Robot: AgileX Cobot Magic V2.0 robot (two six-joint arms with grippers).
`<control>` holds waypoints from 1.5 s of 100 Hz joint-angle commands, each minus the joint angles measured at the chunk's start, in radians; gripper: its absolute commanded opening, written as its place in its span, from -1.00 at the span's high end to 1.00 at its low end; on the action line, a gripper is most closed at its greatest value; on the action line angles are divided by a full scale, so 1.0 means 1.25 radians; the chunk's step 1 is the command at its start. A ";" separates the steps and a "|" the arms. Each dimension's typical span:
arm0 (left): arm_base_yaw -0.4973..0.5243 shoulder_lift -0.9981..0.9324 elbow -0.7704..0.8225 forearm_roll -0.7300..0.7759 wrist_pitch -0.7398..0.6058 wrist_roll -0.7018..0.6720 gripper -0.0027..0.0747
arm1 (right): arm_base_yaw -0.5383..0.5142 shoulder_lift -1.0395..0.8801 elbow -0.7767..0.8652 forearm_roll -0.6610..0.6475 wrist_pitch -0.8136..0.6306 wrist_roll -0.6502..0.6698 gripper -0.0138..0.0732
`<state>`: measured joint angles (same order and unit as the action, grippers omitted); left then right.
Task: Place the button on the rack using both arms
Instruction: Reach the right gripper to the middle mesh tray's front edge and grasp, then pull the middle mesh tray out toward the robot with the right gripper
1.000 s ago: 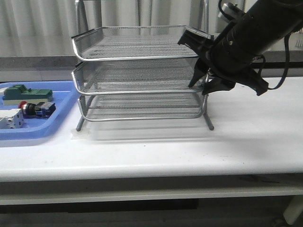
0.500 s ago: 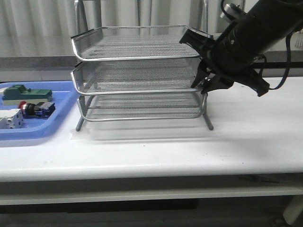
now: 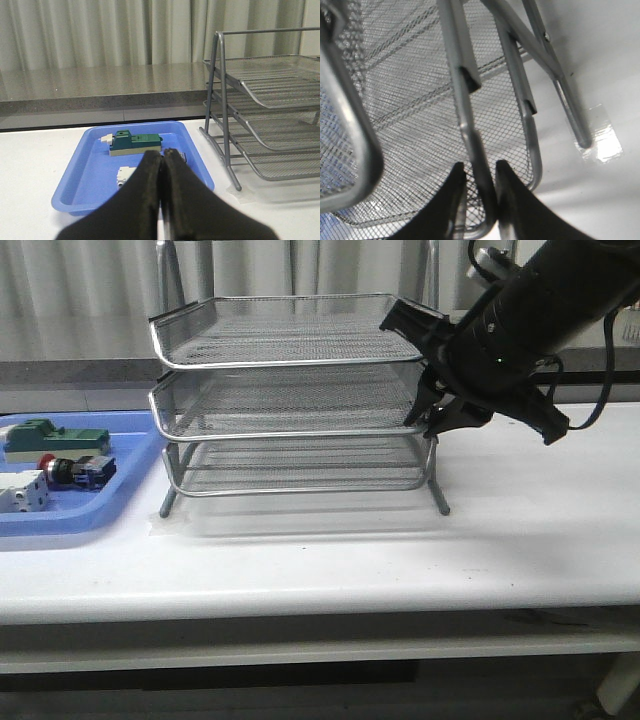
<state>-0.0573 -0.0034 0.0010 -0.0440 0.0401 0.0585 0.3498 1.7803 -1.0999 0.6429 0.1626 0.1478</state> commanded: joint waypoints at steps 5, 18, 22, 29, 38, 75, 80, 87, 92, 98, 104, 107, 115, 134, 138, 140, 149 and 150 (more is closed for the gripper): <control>0.001 -0.028 0.037 -0.005 -0.064 -0.009 0.98 | 0.002 -0.038 -0.013 -0.005 0.040 -0.012 0.65; 0.001 -0.028 0.037 -0.005 -0.064 -0.009 0.98 | 0.002 -0.040 0.018 -0.005 0.038 -0.012 0.65; 0.001 -0.028 0.037 -0.005 -0.064 -0.009 0.98 | 0.002 -0.042 0.030 -0.005 0.036 -0.012 0.65; 0.001 -0.028 0.037 -0.005 -0.064 -0.009 0.98 | 0.002 -0.050 0.057 -0.005 0.026 -0.012 0.65; 0.001 -0.028 0.037 -0.005 -0.064 -0.009 0.98 | 0.002 -0.073 0.100 -0.005 0.000 -0.012 0.65; 0.001 -0.028 0.037 -0.005 -0.064 -0.009 0.98 | 0.002 -0.196 0.286 -0.013 -0.037 -0.013 0.65; 0.001 -0.028 0.037 -0.005 -0.064 -0.009 0.98 | 0.002 -0.211 0.311 -0.013 -0.041 -0.013 0.65; 0.001 -0.028 0.037 -0.005 -0.064 -0.009 0.98 | 0.002 -0.233 0.345 -0.013 -0.047 -0.013 0.65; 0.001 -0.028 0.037 -0.005 -0.064 -0.009 0.98 | 0.002 -0.248 0.366 -0.013 -0.051 -0.013 0.65; 0.001 -0.028 0.037 -0.005 -0.064 -0.009 0.98 | 0.002 -0.267 0.388 -0.013 -0.052 -0.013 0.65; 0.001 -0.028 0.037 -0.005 -0.064 -0.009 0.98 | 0.003 -0.285 0.406 -0.013 -0.050 -0.013 0.65; 0.001 -0.028 0.037 -0.005 -0.064 -0.009 0.98 | 0.003 -0.297 0.412 -0.014 -0.049 -0.013 0.65; 0.001 -0.028 0.037 -0.005 -0.064 -0.009 0.98 | 0.003 -0.321 0.428 -0.014 -0.045 -0.013 0.65; 0.001 -0.028 0.037 -0.005 -0.064 -0.009 0.98 | 0.003 -0.355 0.435 -0.033 -0.051 -0.013 0.59; 0.001 -0.028 0.037 -0.005 -0.064 -0.009 0.98 | 0.003 -0.358 0.435 -0.038 -0.053 -0.013 0.52; 0.001 -0.028 0.037 -0.005 -0.064 -0.009 0.98 | 0.003 -0.360 0.435 -0.040 -0.053 -0.013 0.47; 0.001 -0.028 0.037 -0.005 -0.064 -0.009 0.98 | 0.003 -0.364 0.435 -0.055 -0.054 -0.013 0.22; 0.001 -0.028 0.037 -0.005 -0.064 -0.009 0.98 | 0.003 -0.364 0.435 -0.057 -0.054 -0.013 0.17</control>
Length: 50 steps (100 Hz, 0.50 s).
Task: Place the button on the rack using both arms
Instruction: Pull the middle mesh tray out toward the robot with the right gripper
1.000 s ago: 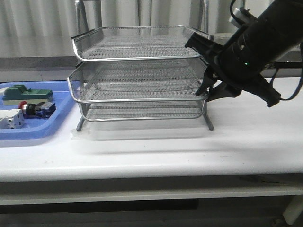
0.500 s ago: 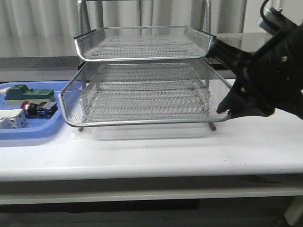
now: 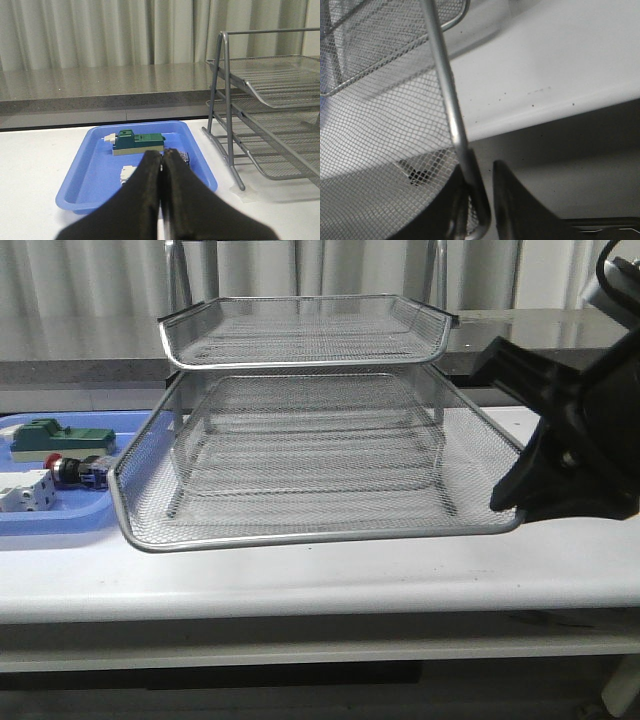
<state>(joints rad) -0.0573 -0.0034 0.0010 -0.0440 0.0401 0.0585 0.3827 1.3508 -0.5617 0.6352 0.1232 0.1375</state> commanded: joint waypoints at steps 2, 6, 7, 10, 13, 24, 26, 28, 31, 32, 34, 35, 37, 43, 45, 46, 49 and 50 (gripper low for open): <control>0.001 -0.028 0.037 -0.005 -0.064 -0.009 0.98 | -0.023 -0.020 0.005 -0.054 -0.023 -0.005 0.10; 0.001 -0.028 0.037 -0.005 -0.064 -0.009 0.98 | -0.023 -0.020 0.005 -0.058 -0.023 -0.005 -0.02; 0.001 -0.028 0.037 -0.005 -0.064 -0.009 0.98 | -0.023 -0.020 0.005 -0.060 -0.023 -0.005 -0.07; 0.001 -0.028 0.037 -0.005 -0.064 -0.009 0.98 | -0.023 -0.020 0.005 -0.061 -0.022 -0.005 -0.15; 0.001 -0.028 0.037 -0.005 -0.064 -0.009 0.98 | -0.023 -0.020 0.005 -0.064 -0.022 -0.005 -0.23; 0.001 -0.028 0.037 -0.005 -0.064 -0.009 0.98 | -0.023 -0.021 0.005 -0.073 -0.022 -0.005 -0.35; 0.001 -0.028 0.037 -0.005 -0.064 -0.009 0.98 | -0.023 -0.022 0.005 -0.076 -0.022 -0.005 -0.35; 0.001 -0.028 0.037 -0.005 -0.064 -0.009 0.98 | -0.023 -0.024 0.005 -0.080 -0.022 -0.005 -0.35; 0.001 -0.028 0.037 -0.005 -0.064 -0.009 0.98 | -0.023 -0.027 0.005 -0.084 -0.020 -0.005 -0.35; 0.001 -0.028 0.037 -0.005 -0.064 -0.009 0.98 | -0.023 -0.030 0.005 -0.087 -0.020 -0.005 -0.35; 0.001 -0.028 0.037 -0.005 -0.064 -0.009 0.98 | -0.023 -0.032 0.005 -0.089 -0.020 -0.005 -0.35; 0.001 -0.028 0.037 -0.005 -0.064 -0.009 0.98 | -0.023 -0.035 0.005 -0.091 -0.019 -0.005 -0.35; 0.001 -0.028 0.037 -0.005 -0.064 -0.009 0.98 | -0.023 -0.042 0.005 -0.095 -0.019 -0.005 -0.35; 0.001 -0.028 0.037 -0.005 -0.064 -0.009 0.98 | -0.023 -0.061 0.005 -0.103 -0.020 -0.005 -0.35; 0.001 -0.028 0.037 -0.005 -0.064 -0.009 0.98 | -0.023 -0.069 0.005 -0.106 -0.020 -0.005 -0.35; 0.001 -0.028 0.037 -0.005 -0.064 -0.009 0.98 | -0.023 -0.075 0.005 -0.107 -0.021 -0.005 -0.35; 0.001 -0.028 0.037 -0.005 -0.064 -0.009 0.98 | -0.023 -0.088 0.005 -0.114 -0.022 -0.005 -0.35; 0.001 -0.028 0.037 -0.005 -0.064 -0.009 0.98 | -0.023 -0.091 0.005 -0.115 -0.022 -0.005 -0.35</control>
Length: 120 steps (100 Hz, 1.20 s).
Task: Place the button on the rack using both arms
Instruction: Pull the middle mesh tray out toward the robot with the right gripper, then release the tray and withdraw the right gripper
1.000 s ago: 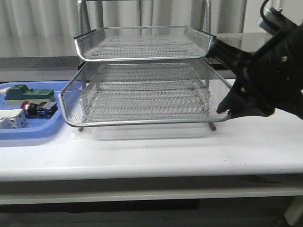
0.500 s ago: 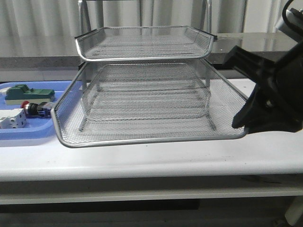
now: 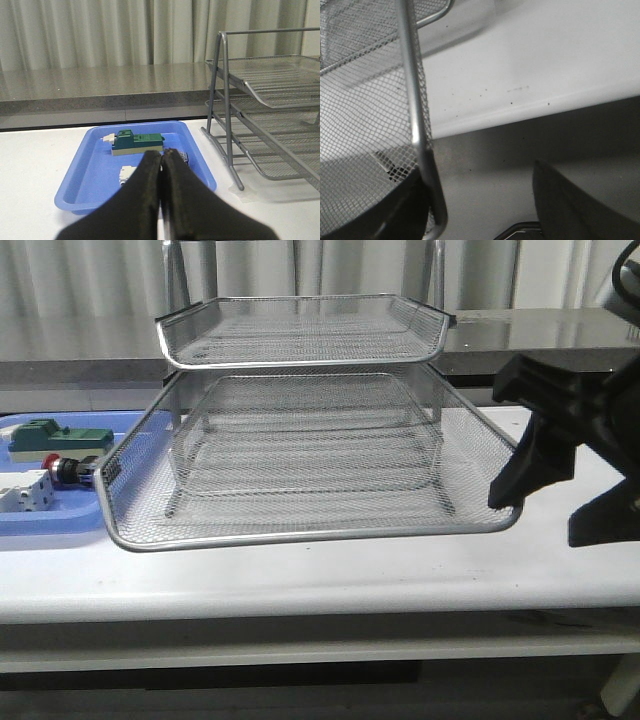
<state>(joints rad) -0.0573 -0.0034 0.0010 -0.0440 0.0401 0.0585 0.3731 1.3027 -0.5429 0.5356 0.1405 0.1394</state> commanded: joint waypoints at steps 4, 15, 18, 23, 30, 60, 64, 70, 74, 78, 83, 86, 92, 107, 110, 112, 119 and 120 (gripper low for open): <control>0.001 -0.028 0.037 -0.005 -0.064 -0.009 0.98 | -0.016 -0.073 -0.011 -0.045 -0.035 -0.006 -0.35; 0.001 -0.028 0.037 -0.005 -0.064 -0.009 0.98 | -0.016 -0.123 -0.011 -0.062 -0.024 -0.006 -0.35; 0.001 -0.028 0.037 -0.005 -0.064 -0.009 0.98 | -0.016 -0.134 -0.011 -0.066 -0.017 -0.006 -0.35; 0.001 -0.028 0.037 -0.005 -0.064 -0.009 0.98 | -0.016 -0.153 -0.011 -0.075 -0.003 -0.006 -0.35; 0.001 -0.028 0.037 -0.005 -0.064 -0.009 0.98 | -0.016 -0.177 -0.011 -0.092 0.019 -0.006 -0.35; 0.001 -0.028 0.037 -0.005 -0.064 -0.009 0.98 | -0.065 -0.277 -0.039 -0.217 0.177 -0.006 -0.34; 0.001 -0.028 0.037 -0.005 -0.064 -0.009 0.98 | -0.081 -0.292 -0.054 -0.246 0.217 -0.006 -0.34; 0.001 -0.028 0.037 -0.005 -0.064 -0.009 0.98 | -0.108 -0.312 -0.083 -0.287 0.273 -0.006 -0.34; 0.001 -0.028 0.037 -0.005 -0.064 -0.009 0.98 | -0.121 -0.327 -0.100 -0.317 0.314 -0.006 -0.34; 0.001 -0.028 0.037 -0.005 -0.064 -0.009 0.98 | -0.135 -0.342 -0.122 -0.344 0.352 -0.006 -0.34; 0.001 -0.028 0.037 -0.005 -0.064 -0.009 0.98 | -0.150 -0.359 -0.147 -0.373 0.394 -0.005 -0.34; 0.001 -0.028 0.037 -0.005 -0.064 -0.009 0.98 | -0.159 -0.368 -0.160 -0.388 0.415 -0.005 -0.34; 0.001 -0.028 0.037 -0.005 -0.064 -0.009 0.98 | -0.171 -0.391 -0.187 -0.418 0.456 -0.005 -0.34; 0.001 -0.028 0.037 -0.005 -0.064 -0.009 0.98 | -0.193 -0.449 -0.229 -0.476 0.528 -0.005 -0.34; 0.001 -0.028 0.037 -0.005 -0.064 -0.009 0.98 | -0.195 -0.461 -0.232 -0.485 0.537 -0.005 -0.34; 0.001 -0.028 0.037 -0.005 -0.064 -0.009 0.98 | -0.195 -0.470 -0.232 -0.489 0.544 -0.005 -0.34; 0.001 -0.028 0.037 -0.005 -0.064 -0.009 0.98 | -0.196 -0.499 -0.232 -0.491 0.564 -0.004 -0.33; 0.001 -0.028 0.037 -0.005 -0.064 -0.009 0.98 | -0.196 -0.505 -0.232 -0.491 0.569 -0.004 -0.31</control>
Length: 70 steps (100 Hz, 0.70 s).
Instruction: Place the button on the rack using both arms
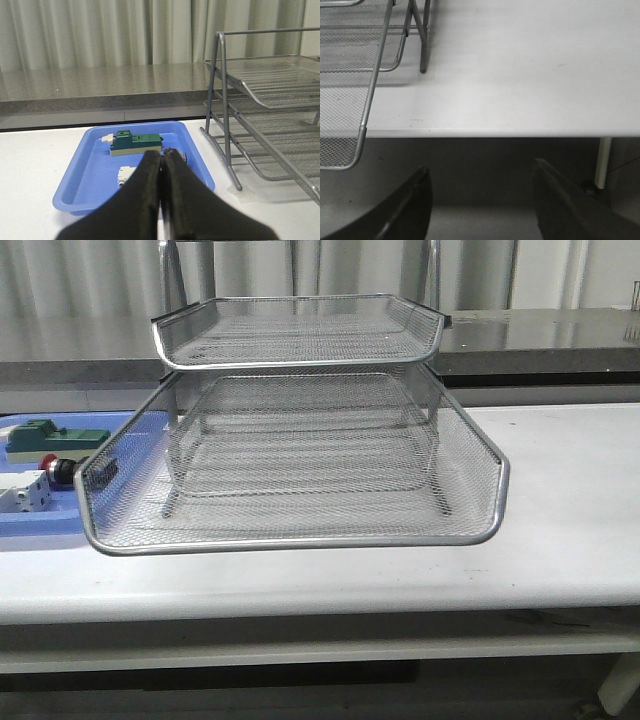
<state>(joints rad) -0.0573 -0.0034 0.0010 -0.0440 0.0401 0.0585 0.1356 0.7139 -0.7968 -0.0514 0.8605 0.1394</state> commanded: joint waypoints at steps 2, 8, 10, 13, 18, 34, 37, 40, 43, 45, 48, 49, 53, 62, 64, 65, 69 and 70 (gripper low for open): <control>0.001 -0.028 0.037 -0.005 -0.064 -0.009 0.98 | -0.006 -0.038 -0.029 -0.022 0.001 -0.004 -0.29; 0.001 -0.028 0.037 -0.005 -0.064 -0.009 0.98 | -0.006 -0.059 -0.029 -0.022 0.023 -0.004 -0.19; 0.001 -0.028 0.037 -0.005 -0.064 -0.009 0.98 | -0.006 -0.065 -0.029 -0.022 0.031 -0.004 -0.14; 0.001 -0.028 0.037 -0.005 -0.064 -0.009 0.98 | -0.006 -0.072 -0.029 -0.022 0.042 -0.004 -0.07; 0.001 -0.028 0.037 -0.005 -0.064 -0.009 0.98 | -0.006 -0.084 -0.029 -0.022 0.062 -0.004 0.06; 0.001 -0.028 0.037 -0.005 -0.064 -0.009 0.98 | -0.006 -0.102 -0.029 -0.022 0.111 -0.005 0.47; 0.001 -0.028 0.037 -0.005 -0.064 -0.009 0.98 | -0.006 -0.102 -0.029 -0.022 0.117 -0.005 0.56; 0.001 -0.028 0.037 -0.005 -0.064 -0.009 0.98 | -0.006 -0.102 -0.029 -0.022 0.123 -0.005 0.63; 0.001 -0.028 0.037 -0.005 -0.064 -0.009 0.98 | -0.006 -0.102 -0.029 -0.022 0.128 -0.005 0.70; 0.001 -0.028 0.037 -0.005 -0.064 -0.009 0.98 | -0.006 -0.102 -0.029 -0.022 0.131 -0.005 0.75; 0.001 -0.028 0.037 -0.005 -0.064 -0.009 0.98 | -0.006 -0.102 -0.029 -0.022 0.135 -0.005 0.82; 0.001 -0.028 0.037 -0.005 -0.064 -0.009 0.98 | -0.006 -0.102 -0.029 -0.022 0.136 -0.005 0.84; 0.001 -0.028 0.037 -0.005 -0.064 -0.009 0.98 | -0.006 -0.102 -0.029 -0.022 0.137 -0.005 0.83; 0.001 -0.028 0.037 -0.005 -0.064 -0.009 0.98 | -0.006 -0.102 -0.029 -0.022 0.137 -0.005 0.84; 0.001 -0.028 0.037 -0.005 -0.064 -0.009 0.98 | -0.006 -0.102 -0.029 -0.022 0.137 -0.005 0.84; 0.001 -0.028 0.037 -0.005 -0.064 -0.009 0.98 | -0.006 -0.102 -0.029 -0.022 0.137 -0.005 0.84; 0.001 -0.028 0.037 -0.005 -0.064 -0.009 0.98 | -0.006 -0.102 -0.029 -0.021 0.137 -0.005 0.84; 0.001 -0.028 0.037 -0.005 -0.064 -0.009 0.98 | -0.006 -0.102 -0.029 -0.020 0.138 -0.005 0.84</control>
<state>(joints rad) -0.0573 -0.0034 0.0010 -0.0440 0.0401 0.0585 0.1356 0.5840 -0.7987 -0.0639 1.0773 0.1413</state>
